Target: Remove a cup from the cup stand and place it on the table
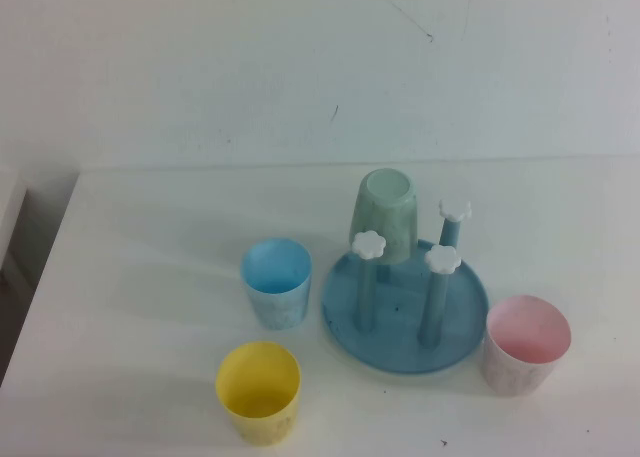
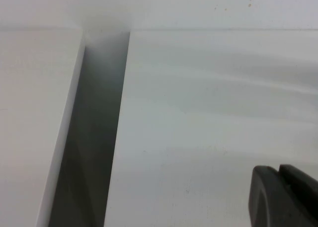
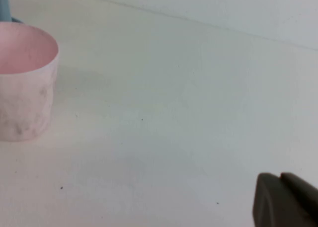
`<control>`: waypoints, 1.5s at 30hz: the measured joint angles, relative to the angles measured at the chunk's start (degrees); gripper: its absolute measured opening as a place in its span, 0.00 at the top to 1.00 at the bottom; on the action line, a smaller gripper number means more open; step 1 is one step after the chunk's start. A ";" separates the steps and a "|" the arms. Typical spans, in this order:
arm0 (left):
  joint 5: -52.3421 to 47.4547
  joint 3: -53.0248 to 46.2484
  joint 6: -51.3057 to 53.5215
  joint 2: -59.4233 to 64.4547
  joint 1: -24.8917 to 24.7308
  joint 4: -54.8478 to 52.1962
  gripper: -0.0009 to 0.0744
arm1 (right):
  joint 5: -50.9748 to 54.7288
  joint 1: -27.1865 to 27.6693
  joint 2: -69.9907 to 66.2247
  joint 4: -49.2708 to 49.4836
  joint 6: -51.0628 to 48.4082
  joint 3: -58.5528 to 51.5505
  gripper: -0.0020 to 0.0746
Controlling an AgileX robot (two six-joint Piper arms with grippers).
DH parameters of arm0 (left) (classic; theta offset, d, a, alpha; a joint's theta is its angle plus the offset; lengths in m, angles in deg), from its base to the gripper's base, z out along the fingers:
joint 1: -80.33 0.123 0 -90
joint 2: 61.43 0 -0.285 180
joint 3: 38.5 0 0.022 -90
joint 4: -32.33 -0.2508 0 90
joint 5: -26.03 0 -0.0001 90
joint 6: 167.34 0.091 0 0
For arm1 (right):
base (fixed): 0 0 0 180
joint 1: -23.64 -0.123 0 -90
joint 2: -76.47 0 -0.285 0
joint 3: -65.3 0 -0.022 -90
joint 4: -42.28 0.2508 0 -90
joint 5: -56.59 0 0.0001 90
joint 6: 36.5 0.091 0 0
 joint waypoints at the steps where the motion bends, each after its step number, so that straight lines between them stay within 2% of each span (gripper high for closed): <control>1: 0.00 0.00 0.00 0.00 0.00 0.00 0.99 | 0.00 0.00 0.00 0.00 0.00 0.00 0.98; 40: 0.00 0.00 0.32 0.00 0.00 0.00 0.99 | 0.00 0.00 0.00 -0.02 0.07 0.00 0.98; 45: 3.19 -0.24 0.32 0.00 0.00 0.00 0.99 | -5.09 0.00 0.00 -0.12 0.07 -0.11 0.98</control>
